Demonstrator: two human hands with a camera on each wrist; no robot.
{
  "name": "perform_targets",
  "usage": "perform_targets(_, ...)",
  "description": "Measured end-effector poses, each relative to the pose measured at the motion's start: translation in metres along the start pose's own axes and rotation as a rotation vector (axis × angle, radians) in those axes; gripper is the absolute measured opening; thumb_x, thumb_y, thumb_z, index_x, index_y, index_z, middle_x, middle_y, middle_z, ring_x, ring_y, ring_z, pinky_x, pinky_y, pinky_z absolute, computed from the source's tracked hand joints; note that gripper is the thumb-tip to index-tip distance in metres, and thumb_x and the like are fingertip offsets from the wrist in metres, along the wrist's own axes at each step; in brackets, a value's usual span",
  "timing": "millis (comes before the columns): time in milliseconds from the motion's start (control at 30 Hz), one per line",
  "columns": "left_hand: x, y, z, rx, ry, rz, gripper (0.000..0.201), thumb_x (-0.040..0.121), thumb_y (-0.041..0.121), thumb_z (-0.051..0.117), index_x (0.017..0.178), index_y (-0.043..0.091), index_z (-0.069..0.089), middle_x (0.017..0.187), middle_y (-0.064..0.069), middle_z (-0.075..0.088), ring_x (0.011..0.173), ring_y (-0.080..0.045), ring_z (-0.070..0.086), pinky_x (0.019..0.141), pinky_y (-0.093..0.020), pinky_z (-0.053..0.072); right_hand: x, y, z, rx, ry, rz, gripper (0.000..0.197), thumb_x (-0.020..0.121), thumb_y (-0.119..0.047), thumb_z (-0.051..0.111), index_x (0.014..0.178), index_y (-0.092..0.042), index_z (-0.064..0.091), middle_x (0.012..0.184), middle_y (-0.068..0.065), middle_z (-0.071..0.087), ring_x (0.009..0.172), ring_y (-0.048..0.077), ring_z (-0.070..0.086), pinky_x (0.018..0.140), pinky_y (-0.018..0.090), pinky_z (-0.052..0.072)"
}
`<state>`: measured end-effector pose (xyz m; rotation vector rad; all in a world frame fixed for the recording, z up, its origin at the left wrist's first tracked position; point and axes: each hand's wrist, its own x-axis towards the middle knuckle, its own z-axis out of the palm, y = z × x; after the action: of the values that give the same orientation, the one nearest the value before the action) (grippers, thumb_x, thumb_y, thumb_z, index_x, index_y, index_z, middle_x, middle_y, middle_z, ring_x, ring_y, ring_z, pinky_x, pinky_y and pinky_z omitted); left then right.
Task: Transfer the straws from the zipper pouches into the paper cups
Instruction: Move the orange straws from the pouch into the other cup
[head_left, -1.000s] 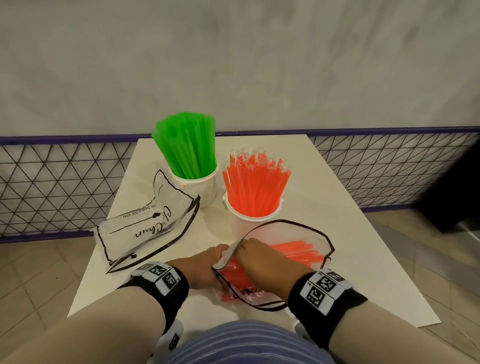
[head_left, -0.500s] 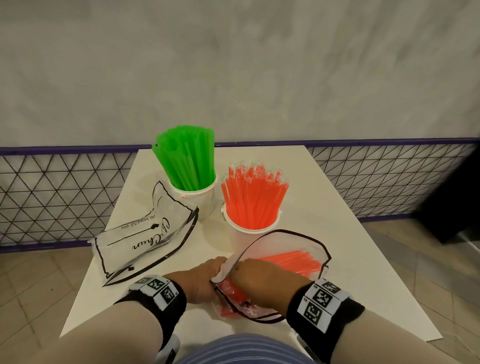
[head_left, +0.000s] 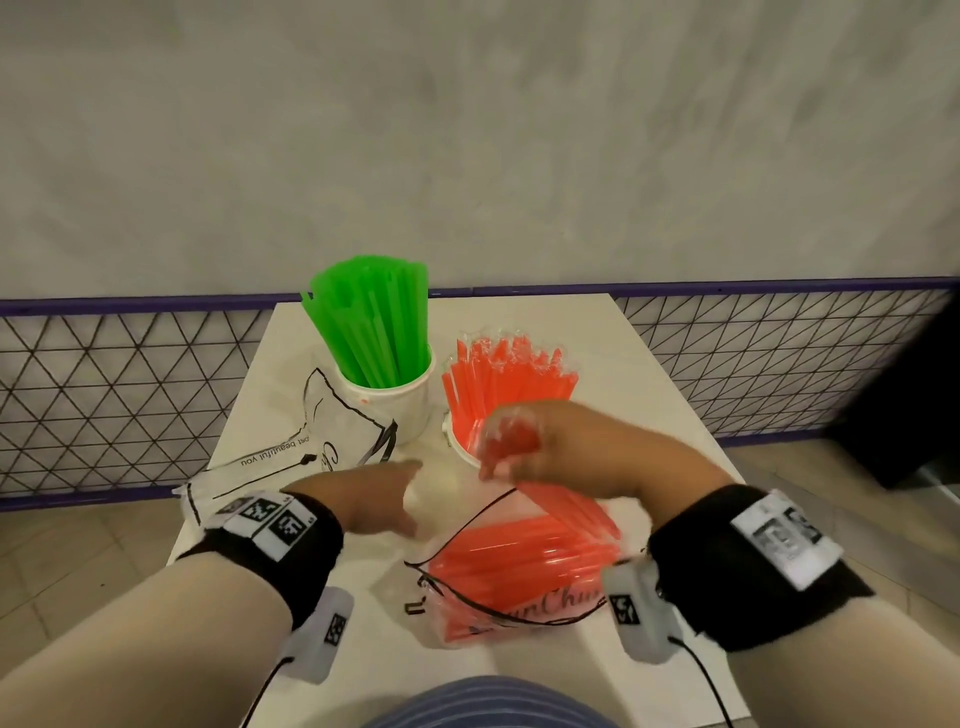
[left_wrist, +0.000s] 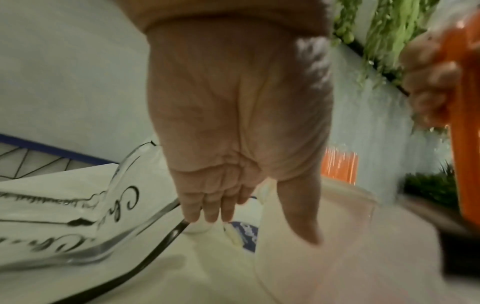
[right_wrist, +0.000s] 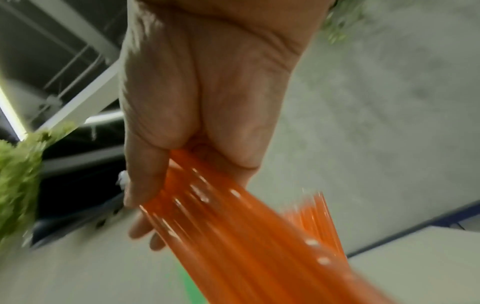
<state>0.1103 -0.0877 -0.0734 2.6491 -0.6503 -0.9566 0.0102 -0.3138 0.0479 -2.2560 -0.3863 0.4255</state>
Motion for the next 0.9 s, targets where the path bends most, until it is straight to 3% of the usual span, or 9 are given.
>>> perform_targets(133, 0.009, 0.026, -0.019, -0.342, 0.276, 0.049, 0.101, 0.085, 0.048, 0.069, 0.155, 0.016, 0.004, 0.161, 0.0, 0.018, 0.146, -0.02, 0.023, 0.115, -0.033, 0.023, -0.007, -0.026, -0.043, 0.426, 0.495, -0.183, 0.018, 0.091, -0.001, 0.061, 0.102, -0.014, 0.064, 0.096, -0.002, 0.074, 0.094, 0.006, 0.069, 0.08, 0.019, 0.052)
perform_targets(233, 0.037, 0.041, -0.013, -0.513, 0.338, 0.094, 0.129, 0.057, 0.074, 0.076, 0.154, 0.03, 0.003, 0.161, 0.006, 0.018, 0.146, -0.018, 0.024, 0.118, -0.041, 0.026, 0.008, -0.017, -0.052, 0.639, 0.743, -0.252, 0.023, 0.091, -0.003, 0.061, 0.101, -0.023, 0.063, 0.099, 0.002, 0.074, 0.103, 0.02, 0.068, 0.093, 0.043, 0.052)
perform_targets(267, 0.046, 0.044, -0.009, -0.54, 0.355, 0.108, 0.135, 0.045, 0.081, 0.075, 0.152, 0.035, 0.006, 0.159, 0.005, 0.024, 0.144, -0.018, 0.03, 0.116, -0.045, 0.03, 0.015, -0.01, -0.05, 0.658, 0.79, -0.237, 0.023, 0.092, -0.003, 0.061, 0.101, -0.024, 0.063, 0.099, 0.002, 0.074, 0.104, 0.02, 0.068, 0.095, 0.046, 0.051)
perform_targets(367, 0.078, 0.041, 0.005, -0.574, 0.373, 0.136, 0.132, 0.036, 0.08, 0.08, 0.146, 0.038, 0.019, 0.142, 0.007, 0.044, 0.13, -0.017, 0.047, 0.107, -0.047, 0.043, 0.035, 0.013, -0.033, 0.666, 0.847, -0.096, 0.019, 0.092, -0.006, 0.062, 0.103, -0.021, 0.062, 0.1, 0.001, 0.073, 0.099, 0.013, 0.069, 0.091, 0.036, 0.053)
perform_targets(467, 0.085, 0.044, 0.009, -0.626, 0.367, 0.124, 0.125, 0.031, 0.076, 0.082, 0.138, 0.038, 0.03, 0.132, 0.01, 0.051, 0.119, -0.015, 0.055, 0.1, -0.046, 0.049, 0.047, 0.038, -0.011, 0.512, 0.855, 0.097, 0.015, 0.091, -0.016, 0.066, 0.104, -0.022, 0.061, 0.103, -0.001, 0.069, 0.097, 0.015, 0.066, 0.084, 0.028, 0.052)
perform_targets(667, 0.082, 0.043, 0.01, -0.636, 0.333, 0.144, 0.109, 0.034, 0.078, 0.082, 0.129, 0.044, 0.043, 0.124, 0.013, 0.06, 0.112, -0.011, 0.061, 0.097, -0.043, 0.051, 0.073, 0.091, 0.015, -0.004, 0.668, 0.452, 0.055, 0.088, -0.032, 0.069, 0.135, -0.009, 0.05, 0.116, 0.01, 0.067, 0.099, 0.023, 0.063, 0.083, 0.031, 0.05)
perform_targets(733, 0.084, 0.043, 0.01, -0.627, 0.314, 0.143, 0.107, 0.034, 0.079, 0.082, 0.129, 0.044, 0.045, 0.125, 0.014, 0.06, 0.113, -0.01, 0.061, 0.097, -0.044, 0.051, 0.077, 0.095, 0.017, -0.114, 0.68, 0.43, 0.057, 0.085, -0.031, 0.072, 0.134, -0.012, 0.05, 0.116, 0.007, 0.067, 0.104, 0.024, 0.064, 0.085, 0.03, 0.05)
perform_targets(800, 0.084, 0.043, 0.009, -0.621, 0.309, 0.13, 0.109, 0.034, 0.08, 0.081, 0.13, 0.045, 0.042, 0.126, 0.013, 0.058, 0.113, -0.011, 0.06, 0.098, -0.043, 0.051, 0.072, 0.089, 0.019, -0.161, 0.85, 0.331, 0.062, 0.079, -0.036, 0.077, 0.13, -0.013, 0.05, 0.117, 0.003, 0.062, 0.106, 0.02, 0.06, 0.088, 0.03, 0.047)
perform_targets(900, 0.073, 0.05, 0.005, -0.608, 0.317, 0.098, 0.114, 0.034, 0.077, 0.079, 0.133, 0.043, 0.036, 0.127, 0.01, 0.055, 0.114, -0.013, 0.059, 0.099, -0.042, 0.05, 0.056, 0.079, 0.027, -0.031, 1.161, 0.184, 0.092, 0.073, -0.067, 0.065, 0.14, -0.011, 0.035, 0.127, 0.003, 0.048, 0.117, 0.019, 0.047, 0.099, 0.037, 0.042)
